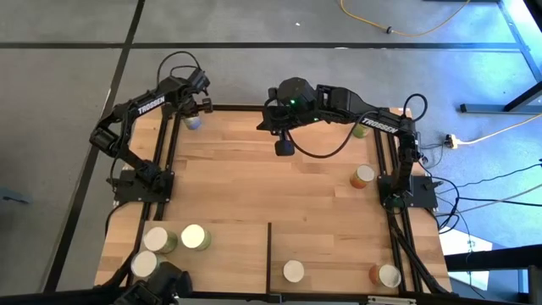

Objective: Pick and place cans onto a shelf
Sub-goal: Put the canned peas on the shelf

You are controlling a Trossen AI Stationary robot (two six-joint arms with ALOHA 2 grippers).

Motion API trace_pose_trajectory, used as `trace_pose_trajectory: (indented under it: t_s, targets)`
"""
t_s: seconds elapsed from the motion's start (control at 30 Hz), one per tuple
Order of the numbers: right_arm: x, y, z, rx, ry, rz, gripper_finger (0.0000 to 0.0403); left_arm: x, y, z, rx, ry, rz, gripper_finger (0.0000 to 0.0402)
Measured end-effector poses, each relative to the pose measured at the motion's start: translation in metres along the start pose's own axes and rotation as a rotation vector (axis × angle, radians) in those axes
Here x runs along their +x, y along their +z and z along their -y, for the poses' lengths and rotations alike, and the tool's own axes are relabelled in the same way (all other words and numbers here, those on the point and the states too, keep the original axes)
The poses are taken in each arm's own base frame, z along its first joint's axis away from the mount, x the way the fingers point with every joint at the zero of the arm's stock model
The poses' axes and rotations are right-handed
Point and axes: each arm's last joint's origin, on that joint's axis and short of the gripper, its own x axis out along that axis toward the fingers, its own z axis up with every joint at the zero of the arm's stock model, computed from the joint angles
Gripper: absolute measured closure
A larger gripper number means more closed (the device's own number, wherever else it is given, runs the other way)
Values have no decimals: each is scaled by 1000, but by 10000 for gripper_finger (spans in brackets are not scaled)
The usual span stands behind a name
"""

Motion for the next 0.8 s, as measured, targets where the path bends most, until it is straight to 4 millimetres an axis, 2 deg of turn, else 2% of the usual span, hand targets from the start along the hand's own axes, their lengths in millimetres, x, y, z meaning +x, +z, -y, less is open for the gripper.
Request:
trace_pose_trajectory:
  t_s: [0.8]
  targets:
    - [0, -2, -1, 1, 9, -19, 393, 0, 0, 0, -31, -4, -7, 402]
